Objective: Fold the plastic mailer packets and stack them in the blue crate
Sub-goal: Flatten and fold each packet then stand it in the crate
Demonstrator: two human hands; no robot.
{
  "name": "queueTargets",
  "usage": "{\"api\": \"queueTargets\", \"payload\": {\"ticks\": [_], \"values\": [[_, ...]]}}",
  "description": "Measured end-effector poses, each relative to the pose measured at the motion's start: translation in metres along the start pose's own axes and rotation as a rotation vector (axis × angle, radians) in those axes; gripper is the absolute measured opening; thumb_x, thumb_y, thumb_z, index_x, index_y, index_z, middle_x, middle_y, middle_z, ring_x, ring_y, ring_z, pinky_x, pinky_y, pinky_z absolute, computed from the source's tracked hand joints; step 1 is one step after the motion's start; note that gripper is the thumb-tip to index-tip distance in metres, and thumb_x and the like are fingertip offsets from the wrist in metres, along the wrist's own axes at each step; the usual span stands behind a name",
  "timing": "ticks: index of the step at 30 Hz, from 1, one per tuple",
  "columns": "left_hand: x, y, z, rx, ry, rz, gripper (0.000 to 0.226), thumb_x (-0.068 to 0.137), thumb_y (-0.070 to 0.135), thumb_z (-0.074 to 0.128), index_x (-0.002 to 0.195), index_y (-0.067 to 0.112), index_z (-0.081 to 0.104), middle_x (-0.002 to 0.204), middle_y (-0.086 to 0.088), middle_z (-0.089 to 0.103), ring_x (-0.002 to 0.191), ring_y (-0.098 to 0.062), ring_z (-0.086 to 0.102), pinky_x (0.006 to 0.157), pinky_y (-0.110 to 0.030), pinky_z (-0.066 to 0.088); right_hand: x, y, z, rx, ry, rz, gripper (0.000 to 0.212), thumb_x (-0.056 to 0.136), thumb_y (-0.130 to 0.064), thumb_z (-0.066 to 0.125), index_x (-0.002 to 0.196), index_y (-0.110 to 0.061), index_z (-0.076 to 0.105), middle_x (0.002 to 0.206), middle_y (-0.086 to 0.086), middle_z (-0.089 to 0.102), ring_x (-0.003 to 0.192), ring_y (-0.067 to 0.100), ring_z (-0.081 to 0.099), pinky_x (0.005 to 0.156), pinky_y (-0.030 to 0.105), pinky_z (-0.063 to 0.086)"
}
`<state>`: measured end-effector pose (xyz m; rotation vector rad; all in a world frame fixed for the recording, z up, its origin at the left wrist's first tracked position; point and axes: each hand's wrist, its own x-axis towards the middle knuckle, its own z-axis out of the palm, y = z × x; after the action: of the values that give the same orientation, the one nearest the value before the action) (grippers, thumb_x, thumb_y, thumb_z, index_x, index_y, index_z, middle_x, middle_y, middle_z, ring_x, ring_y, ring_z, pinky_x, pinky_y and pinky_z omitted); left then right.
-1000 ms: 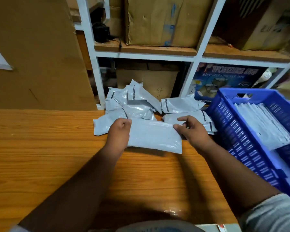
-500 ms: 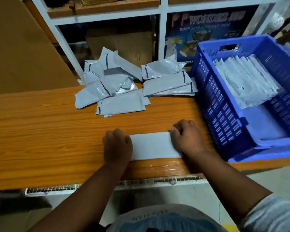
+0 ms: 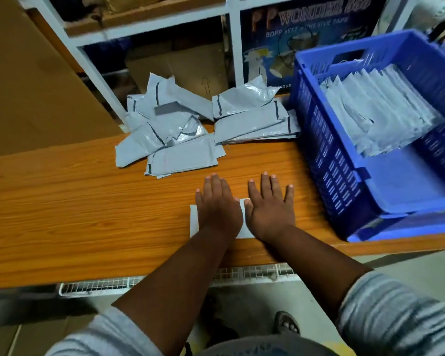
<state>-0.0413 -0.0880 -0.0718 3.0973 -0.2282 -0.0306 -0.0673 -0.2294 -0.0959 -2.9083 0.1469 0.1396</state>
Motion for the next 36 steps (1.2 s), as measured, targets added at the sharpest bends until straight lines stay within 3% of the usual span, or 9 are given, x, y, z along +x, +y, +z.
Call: {"api": "queueTargets", "payload": {"ticks": [5,11,17,20,23,27,31,36], "values": [[-0.001,-0.006,0.034,0.032,0.059,0.045,0.077,0.102,0.053,0.022,0.161,0.005,0.035,0.17,-0.02,0.031,0.159,-0.038,0.025,0.128,-0.062,0.018,0.003,-0.003,-0.001,-0.039,0.014,-0.017,0.075,0.103,-0.059,0.0,0.171,-0.029,0.01,0.179,0.011,-0.007,0.164,0.031,-0.013,0.125,0.069,-0.008],[0.0,-0.002,0.04,0.028,0.055,0.015,0.077,0.104,0.054,0.023,0.164,0.005,0.033,0.172,-0.02,0.028,0.16,-0.038,0.024,0.129,-0.061,0.015,0.007,-0.005,-0.006,-0.147,-0.039,-0.059,0.079,0.101,-0.055,-0.005,0.171,-0.022,0.009,0.179,0.011,-0.01,0.164,0.032,-0.016,0.124,0.069,-0.009],[0.003,-0.009,0.014,-0.189,0.078,-0.028,0.076,0.1,0.046,0.021,0.155,0.001,0.047,0.165,-0.021,0.042,0.155,-0.039,0.036,0.126,-0.058,0.029,0.006,-0.017,-0.015,-0.042,0.053,-0.129,0.067,0.113,-0.054,0.013,0.163,-0.017,0.037,0.179,0.012,0.007,0.165,0.032,-0.001,0.13,0.06,-0.003],[-0.001,-0.024,0.006,-0.128,0.107,-0.027,0.077,0.096,0.045,0.023,0.155,0.002,0.048,0.164,-0.021,0.043,0.154,-0.039,0.038,0.125,-0.057,0.031,0.007,-0.029,-0.007,-0.015,-0.017,-0.189,0.07,0.111,-0.059,0.009,0.167,-0.021,0.027,0.179,0.01,0.002,0.165,0.029,-0.007,0.131,0.058,-0.004],[-0.011,-0.041,0.022,-0.058,0.082,0.008,0.075,0.101,0.048,0.02,0.16,0.006,0.041,0.17,-0.018,0.034,0.159,-0.036,0.029,0.129,-0.058,0.02,0.007,-0.032,0.004,-0.067,-0.027,-0.167,0.079,0.107,-0.069,0.003,0.171,-0.023,0.015,0.18,0.008,0.001,0.165,0.03,-0.009,0.13,0.062,-0.003],[-0.012,-0.046,0.034,-0.006,0.068,0.044,0.07,0.106,0.046,0.017,0.164,0.011,0.036,0.174,-0.014,0.029,0.162,-0.032,0.02,0.131,-0.056,0.011,0.01,-0.03,0.007,-0.092,-0.005,-0.173,0.076,0.108,-0.067,0.006,0.171,-0.024,0.014,0.18,0.009,0.001,0.165,0.032,-0.006,0.129,0.063,0.002],[-0.004,-0.043,0.034,-0.01,0.048,0.023,0.069,0.106,0.042,0.019,0.165,0.009,0.035,0.174,-0.014,0.027,0.163,-0.031,0.019,0.13,-0.057,0.014,0.02,-0.028,0.008,-0.09,0.013,-0.197,0.076,0.108,-0.069,0.01,0.17,-0.027,0.018,0.179,0.008,0.006,0.165,0.032,-0.002,0.13,0.063,0.003],[0.017,-0.039,0.022,-0.132,0.015,-0.046,0.08,0.1,0.048,0.009,0.163,0.008,0.039,0.174,-0.014,0.029,0.163,-0.031,0.021,0.13,-0.057,0.017,0.046,-0.023,-0.01,-0.125,-0.065,-0.189,0.076,0.105,-0.069,0.006,0.171,-0.031,0.013,0.18,0.007,-0.001,0.165,0.029,-0.01,0.129,0.062,-0.003]]}}
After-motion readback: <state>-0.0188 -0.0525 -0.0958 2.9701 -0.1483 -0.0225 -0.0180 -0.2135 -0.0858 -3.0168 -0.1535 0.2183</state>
